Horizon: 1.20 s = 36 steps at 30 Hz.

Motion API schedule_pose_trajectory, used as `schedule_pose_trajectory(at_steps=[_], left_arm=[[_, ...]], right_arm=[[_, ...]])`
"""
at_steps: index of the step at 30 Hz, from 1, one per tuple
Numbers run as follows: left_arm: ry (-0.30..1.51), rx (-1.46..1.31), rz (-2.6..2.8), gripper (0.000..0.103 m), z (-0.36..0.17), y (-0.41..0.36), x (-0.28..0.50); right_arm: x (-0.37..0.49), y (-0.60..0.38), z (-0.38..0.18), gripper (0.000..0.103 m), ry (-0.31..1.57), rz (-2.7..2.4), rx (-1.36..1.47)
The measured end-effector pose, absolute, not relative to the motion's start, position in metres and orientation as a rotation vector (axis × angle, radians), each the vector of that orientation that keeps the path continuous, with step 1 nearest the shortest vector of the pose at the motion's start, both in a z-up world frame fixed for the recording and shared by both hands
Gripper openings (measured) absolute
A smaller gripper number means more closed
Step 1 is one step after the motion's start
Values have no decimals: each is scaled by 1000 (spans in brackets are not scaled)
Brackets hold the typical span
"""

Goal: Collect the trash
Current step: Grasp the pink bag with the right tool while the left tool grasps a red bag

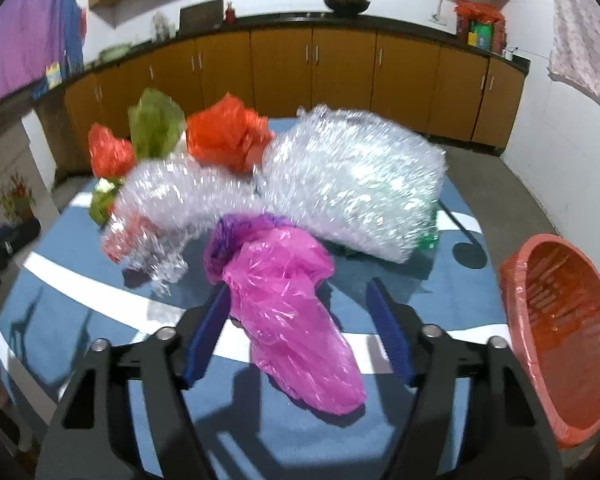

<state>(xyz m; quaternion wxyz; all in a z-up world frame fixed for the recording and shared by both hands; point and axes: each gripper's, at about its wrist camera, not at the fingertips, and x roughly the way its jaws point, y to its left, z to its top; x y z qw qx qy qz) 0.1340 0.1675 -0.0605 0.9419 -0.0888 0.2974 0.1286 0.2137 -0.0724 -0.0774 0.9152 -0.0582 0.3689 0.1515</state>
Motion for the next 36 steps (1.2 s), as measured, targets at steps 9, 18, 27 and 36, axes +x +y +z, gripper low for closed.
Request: schedule_pose_trajectory(at_steps=[9,18,27,36], left_arm=[[628,-205,280,95,-68,182,155],[630,-239,295,95,-66,204,189],[677,-270,364,95,-59,240,281],[797,-265,341,71,-85,242,325]], right_arm=[[210,-79,-86,29,792,333,-115],[200,-101,-82,28,788,305,-93],[199,-123,-76,28,778,250,-76],[202,-126,-82,28,797,243,-76]])
